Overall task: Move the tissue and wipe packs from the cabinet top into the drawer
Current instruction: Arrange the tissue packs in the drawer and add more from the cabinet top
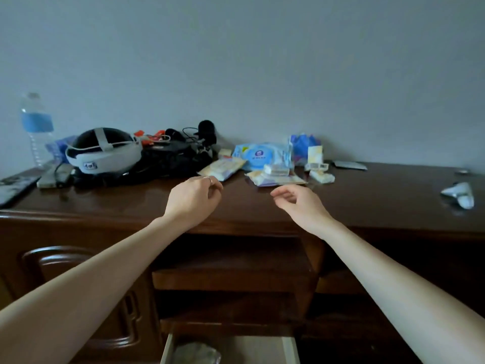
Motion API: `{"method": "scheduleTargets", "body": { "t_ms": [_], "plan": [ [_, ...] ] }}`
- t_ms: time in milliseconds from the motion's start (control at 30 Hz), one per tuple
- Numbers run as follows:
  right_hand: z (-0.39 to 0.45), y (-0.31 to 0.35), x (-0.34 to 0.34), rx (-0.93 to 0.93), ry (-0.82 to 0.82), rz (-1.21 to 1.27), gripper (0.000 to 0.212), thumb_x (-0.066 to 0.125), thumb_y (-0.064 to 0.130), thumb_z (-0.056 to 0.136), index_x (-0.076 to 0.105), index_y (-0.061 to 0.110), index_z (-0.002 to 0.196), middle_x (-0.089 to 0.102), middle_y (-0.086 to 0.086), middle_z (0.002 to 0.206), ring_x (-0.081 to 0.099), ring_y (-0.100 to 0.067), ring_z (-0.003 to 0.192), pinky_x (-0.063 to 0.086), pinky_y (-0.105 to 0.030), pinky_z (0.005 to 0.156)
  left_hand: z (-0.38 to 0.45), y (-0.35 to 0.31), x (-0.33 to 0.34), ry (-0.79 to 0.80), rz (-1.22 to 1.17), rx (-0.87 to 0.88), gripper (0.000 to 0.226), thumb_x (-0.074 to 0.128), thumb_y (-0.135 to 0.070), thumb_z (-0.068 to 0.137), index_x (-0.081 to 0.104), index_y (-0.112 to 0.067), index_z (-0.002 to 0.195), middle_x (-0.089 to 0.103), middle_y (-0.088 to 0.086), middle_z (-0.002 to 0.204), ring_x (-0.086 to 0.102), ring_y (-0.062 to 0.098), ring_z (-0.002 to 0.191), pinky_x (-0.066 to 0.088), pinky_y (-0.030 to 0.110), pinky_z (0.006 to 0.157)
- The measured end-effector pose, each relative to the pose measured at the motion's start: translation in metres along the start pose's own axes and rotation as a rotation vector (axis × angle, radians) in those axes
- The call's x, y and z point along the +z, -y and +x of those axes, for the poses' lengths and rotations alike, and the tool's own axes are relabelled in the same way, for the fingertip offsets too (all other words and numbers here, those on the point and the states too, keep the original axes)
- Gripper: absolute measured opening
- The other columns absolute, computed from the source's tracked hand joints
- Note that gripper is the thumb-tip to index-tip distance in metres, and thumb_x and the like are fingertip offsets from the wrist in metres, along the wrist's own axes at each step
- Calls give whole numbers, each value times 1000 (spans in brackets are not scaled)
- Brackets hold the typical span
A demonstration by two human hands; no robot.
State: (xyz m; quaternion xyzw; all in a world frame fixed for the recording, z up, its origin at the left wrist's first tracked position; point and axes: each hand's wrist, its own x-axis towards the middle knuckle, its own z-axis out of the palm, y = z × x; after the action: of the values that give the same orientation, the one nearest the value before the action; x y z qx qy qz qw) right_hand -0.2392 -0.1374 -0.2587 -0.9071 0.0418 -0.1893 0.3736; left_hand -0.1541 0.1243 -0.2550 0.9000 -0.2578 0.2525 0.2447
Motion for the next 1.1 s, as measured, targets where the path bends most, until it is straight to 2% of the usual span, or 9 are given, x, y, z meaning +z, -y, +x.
{"method": "scheduleTargets", "body": {
  "t_ms": [67, 133, 267, 400, 467, 533, 733, 933, 1100],
  "plan": [
    [32, -10, 6, 52, -23, -122, 28, 67, 31, 91, 65, 37, 119, 65, 13, 122, 62, -9, 109, 51, -33, 93, 27, 8, 17, 61, 46, -15, 27, 58, -27, 89, 71, -32, 112, 67, -5, 114, 60, 20, 111, 53, 35, 79],
    [60, -20, 12, 87, -55, -258, 47, 66, 37, 91, 53, 33, 136, 53, 5, 139, 50, -18, 127, 47, -38, 97, 51, 17, 38, 110, 70, -54, 39, 58, -28, 88, 64, -29, 127, 60, 0, 127, 52, 23, 122, 50, 38, 88],
    [116, -31, 20, 80, -137, -424, 74, 63, 62, 84, 36, 39, 148, 33, -1, 157, 29, -28, 143, 37, -48, 108, 90, 34, 84, 151, 98, -102, 59, 60, -37, 88, 48, -23, 144, 50, 5, 145, 43, 28, 134, 40, 42, 105],
    [160, -39, 37, 228, 41, -489, 102, 44, 96, 61, 22, 53, 151, 11, -3, 167, 7, -33, 154, 25, -58, 117, 124, 47, 118, 184, 216, -111, 75, 56, -62, 87, 39, -25, 150, 44, 8, 149, 36, 31, 140, 31, 46, 115],
    [170, -46, 52, 267, 93, -564, 98, 38, 99, 57, 31, 56, 144, 19, -6, 162, 17, -39, 149, 27, -58, 114, 139, 52, 127, 216, 222, -152, 73, 52, -68, 87, 42, -27, 147, 51, 9, 141, 47, 34, 131, 38, 47, 110],
    [175, -50, 60, 284, 80, -620, 86, 35, 95, 60, 38, 56, 136, 26, -6, 155, 29, -42, 141, 31, -55, 106, 148, 56, 132, 195, 226, -167, 61, 50, -62, 91, 47, -25, 139, 62, 11, 126, 60, 35, 113, 46, 45, 93],
    [158, -41, 52, 193, 121, -650, 59, 40, 82, 75, 44, 50, 123, 36, -10, 140, 41, -41, 130, 41, -52, 102, 137, 50, 126, 92, 343, -56, 32, 41, -42, 103, 47, -16, 120, 71, 10, 85, 68, 35, 75, 42, 35, 59],
    [78, -11, 40, 74, 169, -572, 60, 47, 81, 72, 42, 51, 124, 37, -8, 139, 35, -36, 138, 38, -49, 106, 83, 30, 91, 81, 346, 20, 36, 43, -46, 96, 55, -21, 118, 70, 7, 90, 69, 34, 78, 40, 33, 56],
    [-13, 8, 38, -121, 171, -613, 97, 42, 104, 56, 33, 50, 137, 26, -7, 155, 27, -36, 146, 32, -54, 115, 10, 11, 51, 99, 310, 44, 59, 50, -63, 89, 54, -36, 141, 60, 6, 107, 61, 29, 104, 47, 38, 76]
  ]
}}
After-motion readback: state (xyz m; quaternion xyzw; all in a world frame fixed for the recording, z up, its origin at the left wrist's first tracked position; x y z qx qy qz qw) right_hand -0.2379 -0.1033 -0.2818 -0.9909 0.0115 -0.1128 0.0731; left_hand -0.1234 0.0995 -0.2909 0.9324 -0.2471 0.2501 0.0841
